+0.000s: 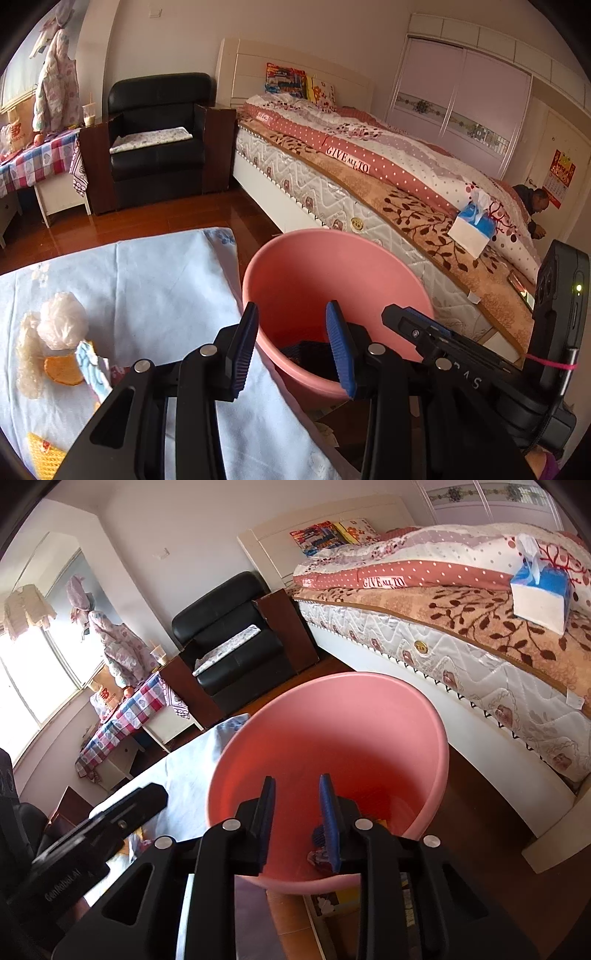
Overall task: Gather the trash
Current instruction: 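Open both tools to drop the wrapper and black sleeve into the bucket, then move both open tools back over the remaining trash on the table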
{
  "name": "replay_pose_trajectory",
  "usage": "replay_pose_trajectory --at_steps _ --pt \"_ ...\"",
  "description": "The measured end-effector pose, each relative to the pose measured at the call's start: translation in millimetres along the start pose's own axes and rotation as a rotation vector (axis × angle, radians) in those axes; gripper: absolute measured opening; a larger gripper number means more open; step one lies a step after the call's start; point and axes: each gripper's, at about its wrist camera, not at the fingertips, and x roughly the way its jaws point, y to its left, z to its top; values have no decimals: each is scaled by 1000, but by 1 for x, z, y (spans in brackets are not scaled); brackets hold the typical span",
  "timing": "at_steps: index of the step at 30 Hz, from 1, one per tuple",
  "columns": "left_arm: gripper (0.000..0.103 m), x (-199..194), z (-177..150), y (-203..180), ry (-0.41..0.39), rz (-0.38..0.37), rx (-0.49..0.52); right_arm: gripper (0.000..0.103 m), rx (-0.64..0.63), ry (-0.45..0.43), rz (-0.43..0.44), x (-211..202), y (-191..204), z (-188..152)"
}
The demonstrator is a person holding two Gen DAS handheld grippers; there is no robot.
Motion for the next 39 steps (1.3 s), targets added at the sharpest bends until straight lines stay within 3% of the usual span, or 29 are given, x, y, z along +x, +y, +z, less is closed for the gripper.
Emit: replay_pose_trajectory --at_steps 8,14,19,26,33,39 --pt "37 -52 3 23 -72 20 6 25 -49 -36 17 -23 28 -5" --pt "37 -98 -1 67 -118 99 -12 25 -87 -32 57 -31 53 -13" --pt "38 -130 -17 114 -110 181 -47 25 -120 16 110 -24 73 -27" --pt "41 -160 -54 168 -53 269 -101 25 -175 81 146 -13 101 -47" --pt "43 -165 -101 198 57 326 -150 25 -203 124 161 -5 116 -59" --pt "43 -153 -136 200 187 290 -185 25 -222 148 167 -2 123 -66"
